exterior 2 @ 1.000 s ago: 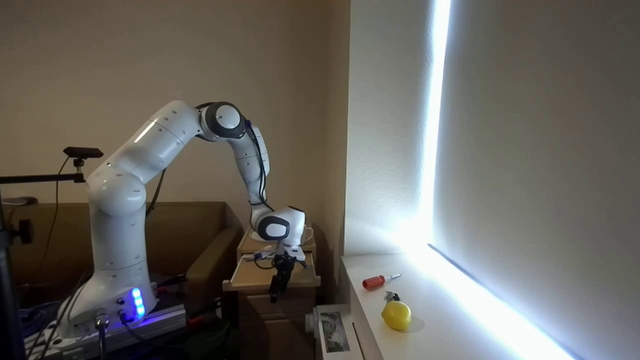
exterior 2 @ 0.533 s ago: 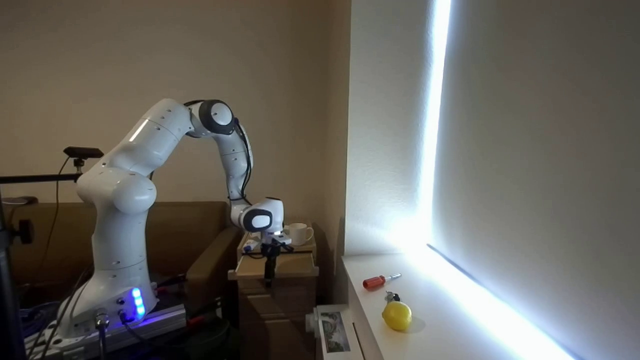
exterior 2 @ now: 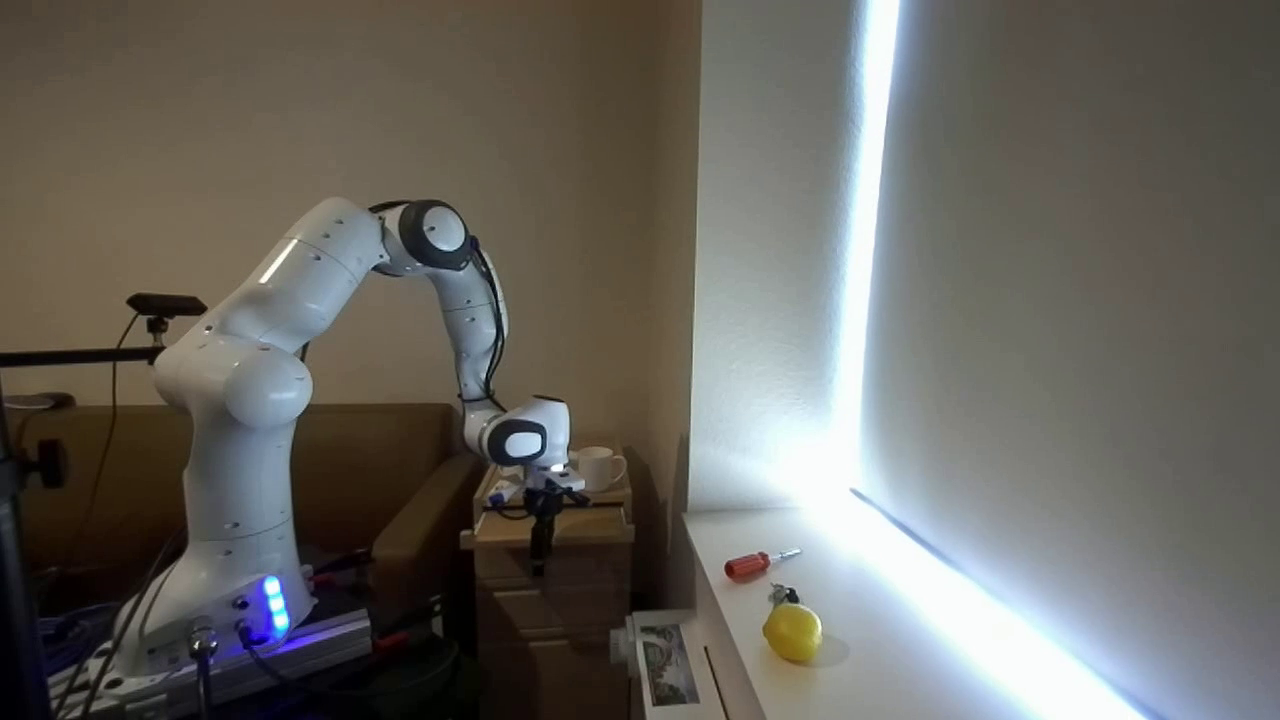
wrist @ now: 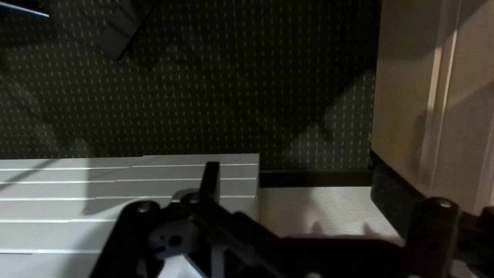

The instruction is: Push the nightstand shelf backwards

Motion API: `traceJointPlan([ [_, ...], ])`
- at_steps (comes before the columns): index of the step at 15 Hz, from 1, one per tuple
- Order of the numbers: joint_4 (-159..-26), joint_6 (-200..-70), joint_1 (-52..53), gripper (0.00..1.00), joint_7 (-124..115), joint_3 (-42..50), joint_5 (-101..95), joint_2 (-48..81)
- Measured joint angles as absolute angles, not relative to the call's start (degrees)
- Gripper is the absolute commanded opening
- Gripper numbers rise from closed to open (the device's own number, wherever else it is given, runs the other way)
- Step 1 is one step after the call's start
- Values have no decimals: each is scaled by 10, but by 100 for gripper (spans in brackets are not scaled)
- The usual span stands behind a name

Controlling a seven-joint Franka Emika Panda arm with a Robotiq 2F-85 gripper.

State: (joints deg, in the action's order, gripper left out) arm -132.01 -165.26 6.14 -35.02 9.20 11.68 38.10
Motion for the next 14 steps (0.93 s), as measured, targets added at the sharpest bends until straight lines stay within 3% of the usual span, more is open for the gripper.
traceJointPlan([
  [9,-1208,-1660,152,100,-489,98,121,451],
  [14,-1114,-1635,141,100,-520,64,140,498],
])
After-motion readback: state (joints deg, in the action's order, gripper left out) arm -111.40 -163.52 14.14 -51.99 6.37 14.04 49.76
